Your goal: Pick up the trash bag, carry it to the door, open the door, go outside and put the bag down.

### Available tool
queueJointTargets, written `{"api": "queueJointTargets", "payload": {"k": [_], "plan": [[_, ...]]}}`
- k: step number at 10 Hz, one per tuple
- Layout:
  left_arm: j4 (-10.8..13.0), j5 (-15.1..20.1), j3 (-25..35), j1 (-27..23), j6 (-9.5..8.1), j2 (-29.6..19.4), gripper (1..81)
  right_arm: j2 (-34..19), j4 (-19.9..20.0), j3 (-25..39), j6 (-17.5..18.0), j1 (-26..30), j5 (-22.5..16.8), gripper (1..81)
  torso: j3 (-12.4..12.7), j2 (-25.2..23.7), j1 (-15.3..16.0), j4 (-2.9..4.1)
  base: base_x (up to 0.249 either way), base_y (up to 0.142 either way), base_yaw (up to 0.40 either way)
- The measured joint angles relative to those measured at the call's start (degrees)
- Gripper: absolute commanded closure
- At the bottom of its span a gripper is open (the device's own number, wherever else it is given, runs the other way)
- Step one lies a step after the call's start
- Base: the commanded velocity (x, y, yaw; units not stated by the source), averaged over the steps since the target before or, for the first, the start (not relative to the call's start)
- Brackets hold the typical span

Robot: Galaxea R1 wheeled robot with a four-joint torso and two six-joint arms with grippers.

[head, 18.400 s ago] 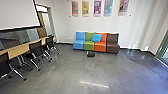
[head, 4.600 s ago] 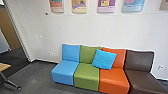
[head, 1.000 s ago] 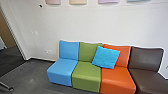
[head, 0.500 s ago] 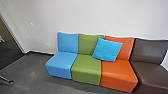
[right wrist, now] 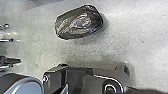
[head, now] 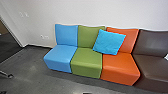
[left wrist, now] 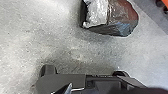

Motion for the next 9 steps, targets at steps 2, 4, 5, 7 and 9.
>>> {"api": "queueJointTargets", "payload": {"k": [2,4,5,7,9], "plan": [[-0.4,2.04,-4.04,-2.04,-0.2,2.18,1.0,0.0,0.04,0.02,0.02,0.04,0.27,1.0,-3.89,-4.15,2.66,0.0,0.0,0.0,0.0],[-0.6,4.61,-6.38,-4.46,-0.22,4.45,1.0,0.04,0.15,0.11,0.02,0.52,0.46,1.0,-5.31,-7.49,4.83,0.0,0.0,0.0,0.0],[-0.74,5.84,-6.38,-5.95,-0.22,4.58,1.0,-0.18,0.22,0.13,0.02,0.61,0.49,1.0,-5.64,-9.44,6.06,0.0,0.0,0.0,0.0],[-0.73,8.09,-5.85,-7.74,-0.22,4.19,1.0,-0.13,0.23,0.16,0.02,0.61,0.41,1.0,-5.73,-13.5,8.61,0.0,0.0,0.0,0.0],[-0.73,9.18,-3.91,-7.89,-0.22,5.17,1.0,0.12,0.23,0.16,0.02,0.33,0.35,1.0,-5.73,-17.68,11.21,0.0,0.0,0.0,0.0]]}}
